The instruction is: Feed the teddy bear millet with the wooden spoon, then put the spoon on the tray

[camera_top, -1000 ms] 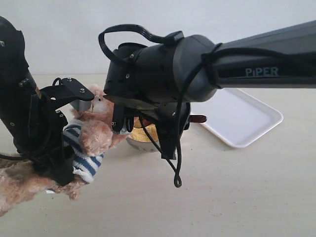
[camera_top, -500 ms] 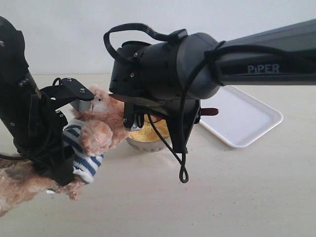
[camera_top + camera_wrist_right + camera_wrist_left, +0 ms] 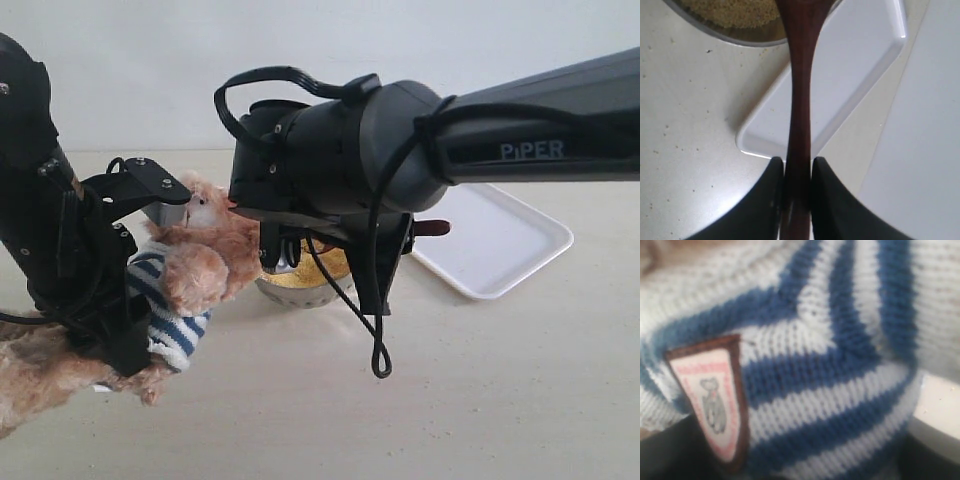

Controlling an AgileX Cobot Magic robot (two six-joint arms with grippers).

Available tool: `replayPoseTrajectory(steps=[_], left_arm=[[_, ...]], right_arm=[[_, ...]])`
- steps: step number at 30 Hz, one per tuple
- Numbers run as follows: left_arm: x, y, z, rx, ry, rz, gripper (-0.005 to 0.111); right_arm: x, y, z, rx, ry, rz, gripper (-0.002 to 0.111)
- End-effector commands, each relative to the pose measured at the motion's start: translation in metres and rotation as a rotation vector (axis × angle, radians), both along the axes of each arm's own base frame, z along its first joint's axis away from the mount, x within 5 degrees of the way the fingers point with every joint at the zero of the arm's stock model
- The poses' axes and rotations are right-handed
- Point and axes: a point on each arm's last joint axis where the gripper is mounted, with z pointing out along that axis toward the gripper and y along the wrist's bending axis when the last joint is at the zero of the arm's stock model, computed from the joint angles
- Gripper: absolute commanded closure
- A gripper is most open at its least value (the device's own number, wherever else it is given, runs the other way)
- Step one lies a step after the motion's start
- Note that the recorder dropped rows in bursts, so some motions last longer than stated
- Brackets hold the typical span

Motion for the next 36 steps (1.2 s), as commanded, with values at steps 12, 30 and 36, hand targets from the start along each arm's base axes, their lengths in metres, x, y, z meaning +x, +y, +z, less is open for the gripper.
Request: replayPoseTrajectory(steps=[12,30,36], left_arm=[[0.002,-0.002,0.004,-0.011,-0.016,0.008,0.102],[0.002,-0.002,0.004,-0.011,-0.016,0.008,0.102],[0.002,-0.002,0.004,-0.011,-0.016,0.008,0.102]], right_arm=[[-0.017,-0.007,0.028,0.193,0.084,-0.104,0.108],[-0.037,-0.022,0.084,0.383,0.072,-0.12,0.108],[-0.038,-0.022,0.084,0.388,0.075,-0.121,0.108]])
